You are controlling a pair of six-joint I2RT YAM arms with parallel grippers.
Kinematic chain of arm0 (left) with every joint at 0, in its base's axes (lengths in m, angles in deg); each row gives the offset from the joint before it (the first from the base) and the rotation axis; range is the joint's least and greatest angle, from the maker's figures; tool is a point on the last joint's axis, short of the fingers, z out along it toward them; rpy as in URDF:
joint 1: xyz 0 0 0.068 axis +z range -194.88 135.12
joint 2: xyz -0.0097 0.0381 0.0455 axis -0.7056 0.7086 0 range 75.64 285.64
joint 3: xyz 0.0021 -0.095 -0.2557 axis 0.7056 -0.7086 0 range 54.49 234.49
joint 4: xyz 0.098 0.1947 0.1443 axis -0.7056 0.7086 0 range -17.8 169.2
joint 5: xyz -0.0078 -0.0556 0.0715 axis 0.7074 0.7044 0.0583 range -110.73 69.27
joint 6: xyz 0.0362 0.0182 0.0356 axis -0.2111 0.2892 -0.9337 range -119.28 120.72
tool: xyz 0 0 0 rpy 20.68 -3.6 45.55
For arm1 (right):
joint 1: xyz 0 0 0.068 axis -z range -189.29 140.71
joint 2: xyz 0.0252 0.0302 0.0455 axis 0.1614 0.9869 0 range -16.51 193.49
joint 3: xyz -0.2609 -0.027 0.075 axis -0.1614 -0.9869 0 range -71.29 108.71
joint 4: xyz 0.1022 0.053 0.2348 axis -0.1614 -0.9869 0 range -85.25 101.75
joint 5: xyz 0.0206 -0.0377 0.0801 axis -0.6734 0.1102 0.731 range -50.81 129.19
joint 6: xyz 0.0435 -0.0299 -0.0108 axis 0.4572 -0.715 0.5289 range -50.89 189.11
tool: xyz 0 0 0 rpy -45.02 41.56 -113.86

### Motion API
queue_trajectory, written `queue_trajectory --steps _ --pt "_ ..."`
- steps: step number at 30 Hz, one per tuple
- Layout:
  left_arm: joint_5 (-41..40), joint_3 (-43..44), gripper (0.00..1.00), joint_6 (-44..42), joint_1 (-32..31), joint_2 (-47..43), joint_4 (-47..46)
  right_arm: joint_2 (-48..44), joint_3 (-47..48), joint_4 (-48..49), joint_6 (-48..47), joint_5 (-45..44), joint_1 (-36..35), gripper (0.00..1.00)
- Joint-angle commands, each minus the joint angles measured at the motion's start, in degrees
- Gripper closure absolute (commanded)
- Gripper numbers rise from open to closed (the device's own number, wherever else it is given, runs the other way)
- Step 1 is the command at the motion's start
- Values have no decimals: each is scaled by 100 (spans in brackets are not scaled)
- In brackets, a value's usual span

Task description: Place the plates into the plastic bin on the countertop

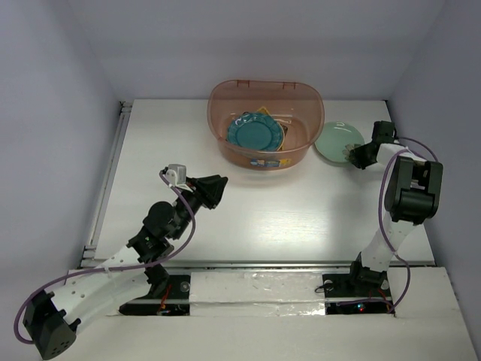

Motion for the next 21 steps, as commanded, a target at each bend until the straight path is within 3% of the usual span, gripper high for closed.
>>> queue_trajectory --steps 1,5,8,11,21 --pt "17 -65 71 10 -23 53 -371 -40 149 91 -57 -132 -23 67" --pt "-36 -82 71 -16 -23 0 -362 -84 96 135 -40 -167 -23 82" --pt "-45 -100 71 -34 -23 -9 -362 -110 43 206 -39 -185 -23 100" --pt "-45 -100 71 -51 -23 9 -354 -154 -96 363 -170 -132 -23 100" --pt "-89 -109 72 -87 -23 132 -397 -1278 -1450 2542 -523 176 -23 100"
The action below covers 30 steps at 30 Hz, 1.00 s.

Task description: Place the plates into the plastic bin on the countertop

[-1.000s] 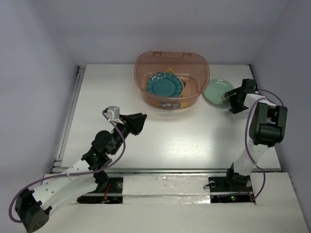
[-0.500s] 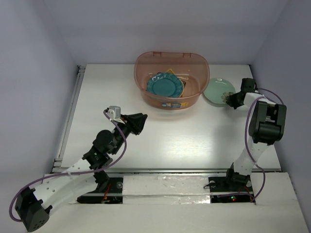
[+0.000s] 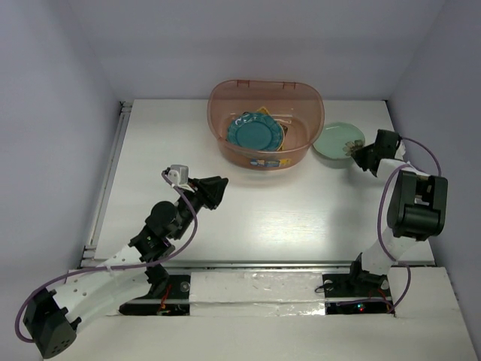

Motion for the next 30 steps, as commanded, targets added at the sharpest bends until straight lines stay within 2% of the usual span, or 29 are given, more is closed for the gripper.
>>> queue_trajectory --steps 1,9,17,30 --pt "-56 -34 72 -80 -23 62 -349 -439 -381 1213 -272 214 -20 100" --pt "-12 -34 72 -63 -23 238 -420 -1265 -1244 2481 -17 444 322 100" --pt "-74 -26 72 -89 -23 449 -473 -1635 -1956 3518 300 1278 832 100" --pt "-249 -34 72 -142 -23 721 -543 -2777 -2440 4204 861 1912 1131 100"
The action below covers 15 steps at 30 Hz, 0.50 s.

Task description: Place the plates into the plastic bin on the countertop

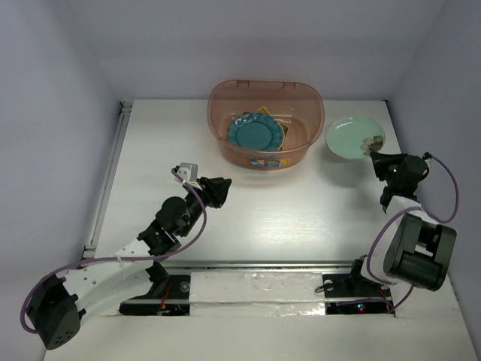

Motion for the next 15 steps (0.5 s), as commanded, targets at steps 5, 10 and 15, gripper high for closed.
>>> queue_trajectory --steps 5,10,15 --pt "-147 -34 72 -102 -23 44 -342 -845 146 1637 671 711 43 100" --pt "-173 -43 72 -102 -23 62 -368 -1250 549 1435 820 984 43 100" --pt "-182 -43 72 -102 -23 88 -386 -1075 1085 1215 855 1344 -325 100"
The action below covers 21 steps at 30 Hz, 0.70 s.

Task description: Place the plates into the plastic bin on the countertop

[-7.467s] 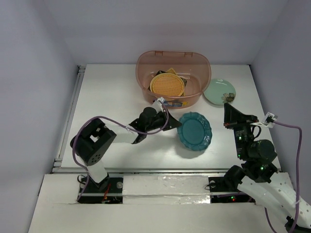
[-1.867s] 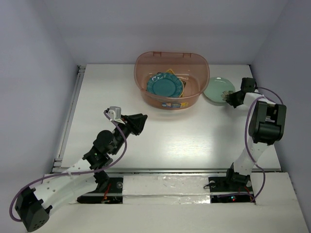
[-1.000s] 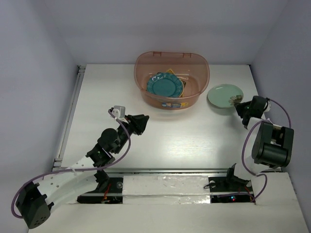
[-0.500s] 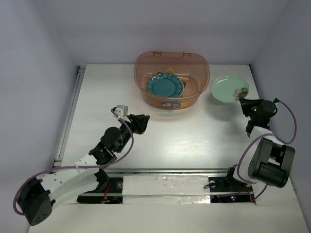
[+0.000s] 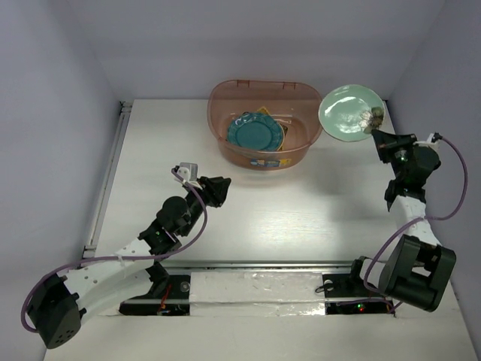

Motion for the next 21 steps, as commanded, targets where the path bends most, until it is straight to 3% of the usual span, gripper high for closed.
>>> queue_trajectory --steps 1,12,21 --pt "-60 -43 72 -87 -23 31 -353 3 767 1016 381 474 -359 100" --pt "-191 -43 72 -122 -23 119 -353 2085 2681 999 320 343 -2187 100" --pt "-262 -34 72 -157 -23 260 -371 3466 3887 -28 -162 185 -3075 100"
